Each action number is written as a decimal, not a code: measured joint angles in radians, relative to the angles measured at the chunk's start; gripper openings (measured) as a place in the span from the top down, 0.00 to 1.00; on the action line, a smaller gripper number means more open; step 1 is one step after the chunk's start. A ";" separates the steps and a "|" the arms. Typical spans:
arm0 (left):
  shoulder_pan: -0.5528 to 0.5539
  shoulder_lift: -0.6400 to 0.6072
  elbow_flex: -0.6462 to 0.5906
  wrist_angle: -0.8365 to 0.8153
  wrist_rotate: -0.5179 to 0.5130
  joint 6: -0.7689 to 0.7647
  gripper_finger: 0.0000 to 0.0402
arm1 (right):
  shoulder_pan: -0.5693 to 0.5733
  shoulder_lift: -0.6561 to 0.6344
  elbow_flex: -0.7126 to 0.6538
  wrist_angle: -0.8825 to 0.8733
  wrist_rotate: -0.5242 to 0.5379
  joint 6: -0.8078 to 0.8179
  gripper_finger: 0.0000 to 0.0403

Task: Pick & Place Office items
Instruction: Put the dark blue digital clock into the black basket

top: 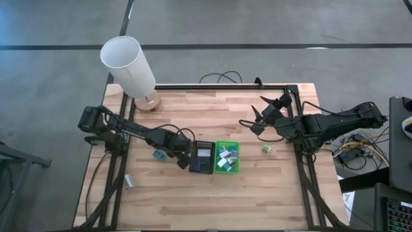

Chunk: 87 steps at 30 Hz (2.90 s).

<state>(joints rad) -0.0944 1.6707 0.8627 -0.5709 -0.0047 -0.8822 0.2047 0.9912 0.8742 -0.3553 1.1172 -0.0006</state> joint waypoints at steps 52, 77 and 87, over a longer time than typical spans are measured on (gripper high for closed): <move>0.002 -0.017 0.046 -0.137 -0.026 -0.004 0.31 | 0.000 0.000 -0.001 0.000 0.001 -0.004 0.43; 0.002 -0.026 0.425 -0.287 0.008 0.012 0.31 | 0.000 0.000 -0.001 0.001 0.001 -0.011 0.43; 0.002 -0.026 0.403 -0.165 0.024 -0.015 0.31 | 0.000 0.000 -0.001 0.002 0.001 -0.010 0.43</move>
<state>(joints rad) -0.0929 1.6447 1.2658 -0.7362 0.0189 -0.8969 0.2046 0.9909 0.8730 -0.3538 1.1183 -0.0105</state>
